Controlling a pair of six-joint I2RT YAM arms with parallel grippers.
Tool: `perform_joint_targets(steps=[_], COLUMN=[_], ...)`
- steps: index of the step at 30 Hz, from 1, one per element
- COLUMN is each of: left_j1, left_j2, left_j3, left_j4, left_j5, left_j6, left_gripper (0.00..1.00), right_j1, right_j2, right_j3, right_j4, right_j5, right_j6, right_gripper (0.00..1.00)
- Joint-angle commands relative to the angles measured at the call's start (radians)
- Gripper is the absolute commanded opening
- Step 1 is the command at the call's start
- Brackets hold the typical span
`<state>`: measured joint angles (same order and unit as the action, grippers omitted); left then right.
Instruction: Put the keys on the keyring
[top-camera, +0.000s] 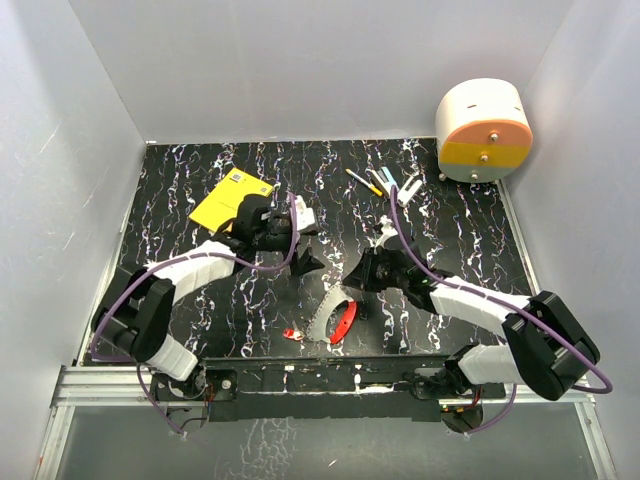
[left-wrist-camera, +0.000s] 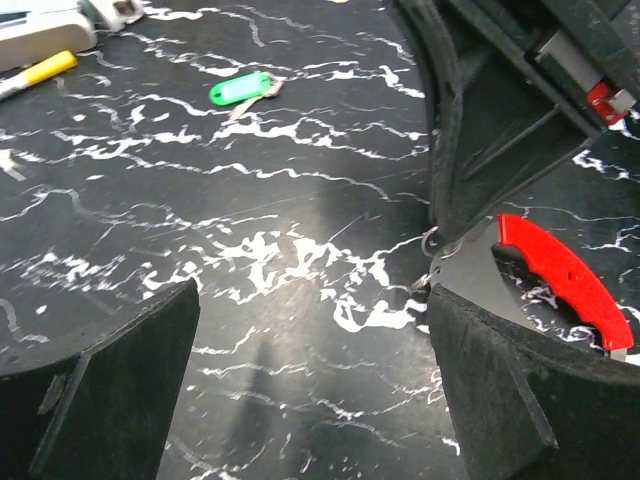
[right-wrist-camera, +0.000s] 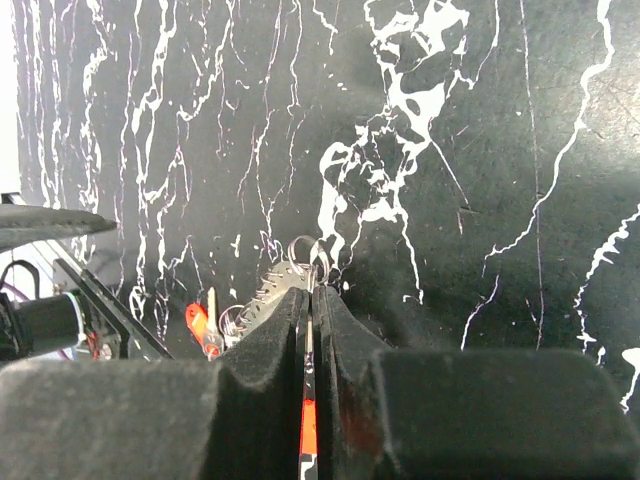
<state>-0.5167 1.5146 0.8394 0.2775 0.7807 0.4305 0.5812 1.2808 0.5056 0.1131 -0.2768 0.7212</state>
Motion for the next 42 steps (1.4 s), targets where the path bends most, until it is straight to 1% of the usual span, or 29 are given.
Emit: perform_joint_targets(steps=[1, 4, 9, 14, 19, 23, 25, 27, 32, 35, 42], left_j1=[-0.022, -0.022, -0.031, -0.036, -0.038, -0.045, -0.049, -0.048, -0.05, -0.057, -0.062], left_j2=[0.045, 0.081, 0.134, 0.154, 0.142, 0.144, 0.149, 0.15, 0.152, 0.151, 0.172], left_j3=[-0.024, -0.032, -0.039, -0.045, -0.042, -0.018, -0.009, -0.012, -0.031, -0.034, -0.014], left_j4=[0.085, 0.121, 0.175, 0.18, 0.129, 0.005, -0.042, -0.054, -0.013, 0.018, 0.012], left_j5=[0.106, 0.123, 0.195, 0.257, 0.333, 0.37, 0.38, 0.383, 0.402, 0.389, 0.398], left_j6=[-0.029, -0.054, -0.078, -0.075, -0.063, 0.004, 0.031, 0.037, 0.02, 0.008, -0.008], left_gripper=[0.96, 0.96, 0.96, 0.96, 0.96, 0.95, 0.95, 0.95, 0.95, 0.94, 0.85], right_j1=[0.025, 0.048, 0.075, 0.113, 0.127, 0.134, 0.138, 0.145, 0.16, 0.173, 0.205], right_j2=[-0.041, -0.069, -0.092, -0.111, -0.125, -0.132, -0.135, -0.141, -0.15, -0.149, -0.153], right_j3=[-0.015, -0.026, -0.035, -0.038, -0.038, -0.032, -0.028, -0.025, -0.022, -0.016, -0.009], right_j4=[0.12, 0.129, 0.157, 0.177, 0.18, 0.186, 0.19, 0.197, 0.216, 0.217, 0.222], right_j5=[-0.009, 0.015, 0.017, 0.044, 0.067, 0.073, 0.074, 0.078, 0.082, 0.082, 0.103], right_j6=[-0.077, -0.086, -0.095, -0.102, -0.114, -0.119, -0.122, -0.123, -0.123, -0.123, -0.123], right_gripper=[0.08, 0.08, 0.08, 0.08, 0.08, 0.08, 0.08, 0.08, 0.08, 0.08, 0.08])
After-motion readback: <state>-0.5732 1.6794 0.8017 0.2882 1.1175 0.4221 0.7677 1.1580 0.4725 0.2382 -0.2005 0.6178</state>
